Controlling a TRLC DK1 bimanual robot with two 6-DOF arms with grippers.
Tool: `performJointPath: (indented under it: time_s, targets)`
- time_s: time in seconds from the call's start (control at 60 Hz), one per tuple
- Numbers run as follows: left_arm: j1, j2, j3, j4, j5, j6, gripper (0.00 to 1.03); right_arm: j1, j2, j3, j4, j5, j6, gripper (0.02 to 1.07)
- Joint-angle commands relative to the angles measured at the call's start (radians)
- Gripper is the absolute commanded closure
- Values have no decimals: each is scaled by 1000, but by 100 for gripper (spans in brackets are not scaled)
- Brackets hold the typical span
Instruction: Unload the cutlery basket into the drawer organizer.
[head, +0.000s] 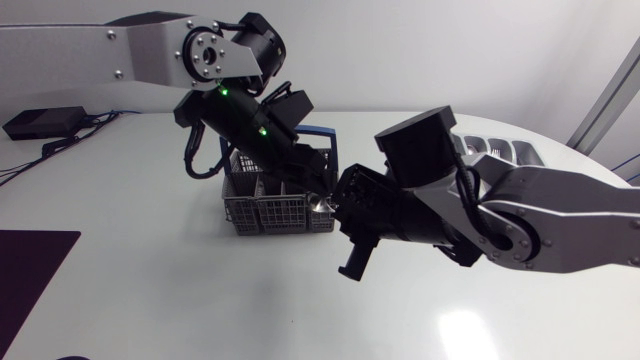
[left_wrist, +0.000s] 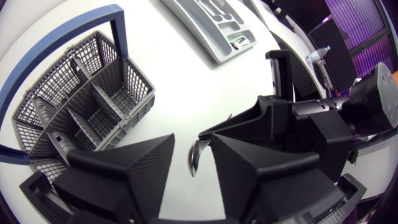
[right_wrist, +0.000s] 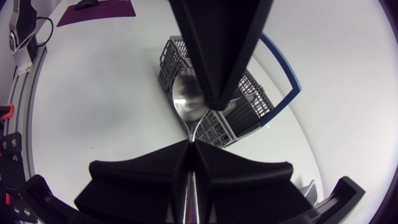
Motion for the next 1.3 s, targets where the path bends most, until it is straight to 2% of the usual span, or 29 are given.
performJointPath:
  time_s: [0.0,0.15,0.283,0.417,0.483,0.6,0.683,0.9,1.1,1.283]
  targets:
    - [-2,-11,47,-5,12,-17,5,0,-16,-18,-20,-10,-7,97]
    - [25,-50,63,23,12,-21,5,-31,-38,-44,-52,-63,-25,97]
    - [79,-102,54,76,8,-34,5,-126,-81,-72,-104,-155,-70,97]
    - [130,-135,37,106,-54,-29,5,-278,-124,-81,-184,-284,-147,97]
    - [166,-157,10,129,-83,-21,5,-407,-130,-81,-254,-381,-237,97]
    - [205,-188,-29,155,-123,-5,5,-566,-118,-80,-316,-465,-369,97]
    - [242,-217,-72,193,-167,3,5,-712,-73,-72,-375,-508,-527,97]
    - [312,-273,-168,264,-278,32,5,-994,94,16,-487,-534,-860,97]
    - [397,-310,-253,311,-290,75,5,-1206,321,195,-550,-516,-1092,97]
    - [436,-326,-291,328,-296,101,5,-1283,461,313,-549,-432,-1222,97]
